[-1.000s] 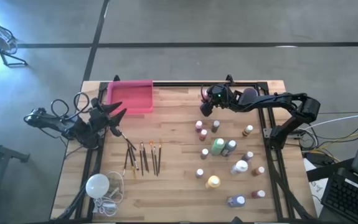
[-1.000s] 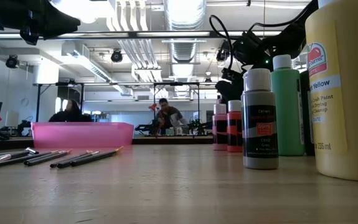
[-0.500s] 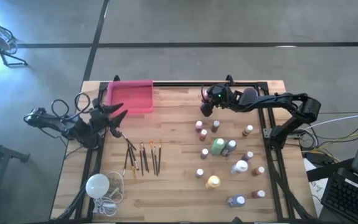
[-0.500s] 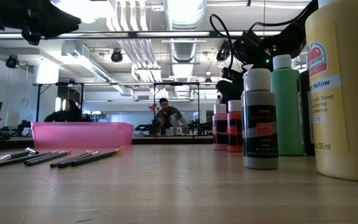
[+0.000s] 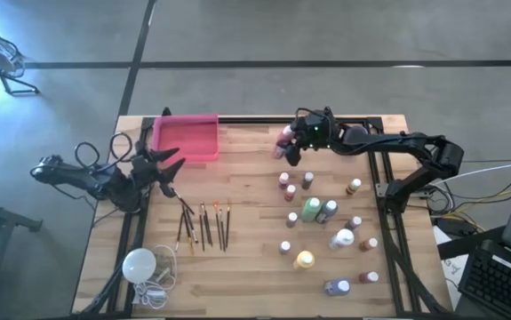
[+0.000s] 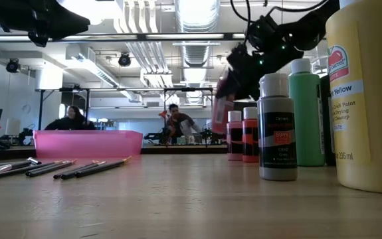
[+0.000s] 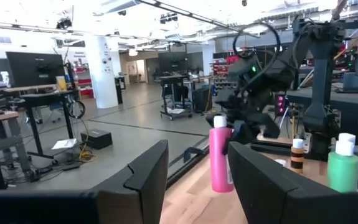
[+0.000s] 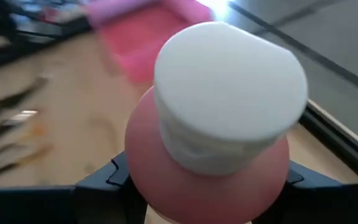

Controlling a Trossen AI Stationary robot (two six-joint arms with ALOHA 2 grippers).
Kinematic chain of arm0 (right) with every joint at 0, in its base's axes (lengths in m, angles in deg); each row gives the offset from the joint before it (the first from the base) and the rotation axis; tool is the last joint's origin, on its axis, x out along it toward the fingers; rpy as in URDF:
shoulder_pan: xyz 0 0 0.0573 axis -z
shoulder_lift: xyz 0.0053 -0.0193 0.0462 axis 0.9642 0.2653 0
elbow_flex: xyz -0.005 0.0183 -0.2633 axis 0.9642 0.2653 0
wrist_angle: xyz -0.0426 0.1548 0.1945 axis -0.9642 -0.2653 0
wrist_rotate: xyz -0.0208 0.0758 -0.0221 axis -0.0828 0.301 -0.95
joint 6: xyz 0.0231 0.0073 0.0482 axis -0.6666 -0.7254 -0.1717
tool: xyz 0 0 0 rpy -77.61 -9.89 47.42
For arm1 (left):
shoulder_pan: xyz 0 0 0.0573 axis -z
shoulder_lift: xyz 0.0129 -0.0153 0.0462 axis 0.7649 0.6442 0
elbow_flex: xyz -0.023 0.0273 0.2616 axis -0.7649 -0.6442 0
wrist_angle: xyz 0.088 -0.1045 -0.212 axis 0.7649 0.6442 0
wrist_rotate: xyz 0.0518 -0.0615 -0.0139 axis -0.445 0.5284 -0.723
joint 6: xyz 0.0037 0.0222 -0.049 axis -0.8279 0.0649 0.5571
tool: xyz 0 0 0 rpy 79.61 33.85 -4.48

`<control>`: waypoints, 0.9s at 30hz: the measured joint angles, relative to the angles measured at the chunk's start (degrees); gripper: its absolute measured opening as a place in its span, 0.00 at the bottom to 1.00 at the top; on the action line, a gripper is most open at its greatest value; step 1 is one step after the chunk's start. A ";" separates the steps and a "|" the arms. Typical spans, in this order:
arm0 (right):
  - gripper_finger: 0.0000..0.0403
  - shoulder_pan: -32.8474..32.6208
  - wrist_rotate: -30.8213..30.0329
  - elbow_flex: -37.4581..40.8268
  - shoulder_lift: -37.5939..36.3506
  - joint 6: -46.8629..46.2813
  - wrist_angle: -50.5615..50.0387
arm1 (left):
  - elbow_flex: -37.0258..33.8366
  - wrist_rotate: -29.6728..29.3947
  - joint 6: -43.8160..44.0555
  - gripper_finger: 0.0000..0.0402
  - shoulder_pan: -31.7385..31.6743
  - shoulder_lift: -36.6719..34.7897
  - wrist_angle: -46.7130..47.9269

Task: Pick & Place Paint Supplies
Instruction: Put the large pink paint bottle into the pink bin

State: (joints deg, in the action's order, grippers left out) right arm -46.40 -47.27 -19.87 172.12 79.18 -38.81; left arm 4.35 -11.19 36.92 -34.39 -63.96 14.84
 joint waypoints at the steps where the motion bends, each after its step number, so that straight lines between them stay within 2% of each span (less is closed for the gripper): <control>1: 0.47 -0.41 1.69 -0.56 0.00 0.47 0.05 | 0.02 1.58 0.20 0.43 -0.79 0.33 0.02; 6: 0.48 -3.52 5.98 -3.15 0.00 3.03 -0.18 | 0.03 10.35 2.28 0.43 -6.67 3.17 -0.42; 10: 0.48 -6.41 6.13 -4.62 0.00 5.48 -1.04 | 1.51 17.85 4.65 0.43 -13.47 7.49 -0.48; 14: 0.48 -8.66 6.15 -4.96 0.02 6.62 -1.34 | 4.19 28.21 6.75 0.43 -20.03 13.10 -1.68; 18: 0.49 -10.19 6.14 -4.33 0.05 6.54 -1.37 | 7.19 36.59 8.28 0.43 -24.57 19.87 -4.50; 27: 0.48 -13.63 6.06 -4.31 0.13 7.10 -0.46 | 15.80 42.46 8.76 0.43 -26.34 37.94 -6.28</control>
State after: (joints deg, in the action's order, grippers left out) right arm -60.03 -41.21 -24.18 172.25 86.29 -39.27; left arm 20.15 31.27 45.68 -60.73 -26.02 8.56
